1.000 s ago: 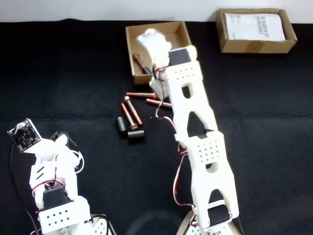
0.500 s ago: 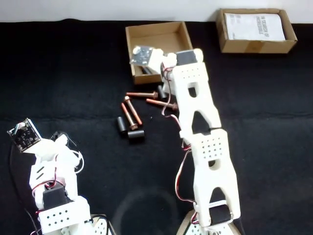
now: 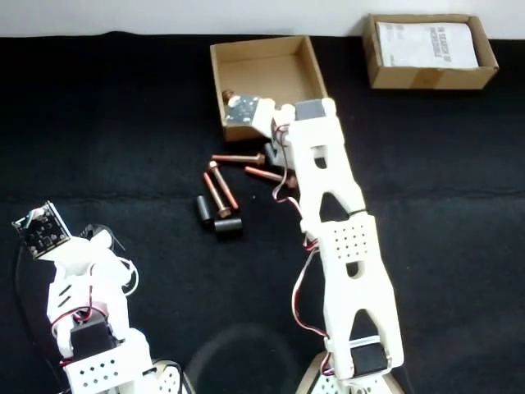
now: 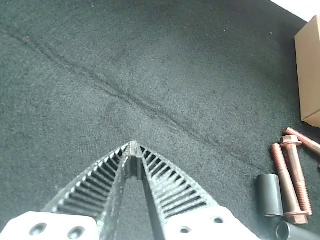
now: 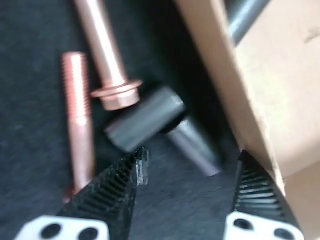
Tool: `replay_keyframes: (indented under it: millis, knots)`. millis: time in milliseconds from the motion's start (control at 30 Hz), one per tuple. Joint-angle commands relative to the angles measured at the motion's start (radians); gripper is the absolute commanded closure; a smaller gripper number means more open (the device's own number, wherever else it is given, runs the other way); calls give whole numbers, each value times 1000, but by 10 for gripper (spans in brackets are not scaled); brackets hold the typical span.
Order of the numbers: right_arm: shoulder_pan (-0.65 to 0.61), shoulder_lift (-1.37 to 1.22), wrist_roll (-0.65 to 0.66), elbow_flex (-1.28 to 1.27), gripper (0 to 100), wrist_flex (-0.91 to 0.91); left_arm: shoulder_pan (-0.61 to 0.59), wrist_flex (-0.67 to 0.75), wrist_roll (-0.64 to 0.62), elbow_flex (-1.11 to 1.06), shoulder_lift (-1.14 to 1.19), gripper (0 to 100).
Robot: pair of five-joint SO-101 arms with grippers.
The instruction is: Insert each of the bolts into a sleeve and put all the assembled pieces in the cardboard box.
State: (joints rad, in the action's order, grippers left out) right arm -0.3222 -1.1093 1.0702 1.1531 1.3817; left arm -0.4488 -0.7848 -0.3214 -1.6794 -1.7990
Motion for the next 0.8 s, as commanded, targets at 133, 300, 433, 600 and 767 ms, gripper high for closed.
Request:
replay_keyframes:
  millis: [133,300,433,600,767]
  knots:
    - [-27,18,14,10,735,-111,-12,0,3,-18,-15,986]
    - [-44,5,9,-2,737,-168,-13,-2,3,-18,-15,986]
    - [-53,-56,9,7,834,-166,-13,-2,3,-18,-15,986]
    - [-56,-94,9,8,989,-166,-13,-2,3,-18,-15,986]
    - [-56,-76,3,56,991,-97,-12,-2,3,-18,-15,986]
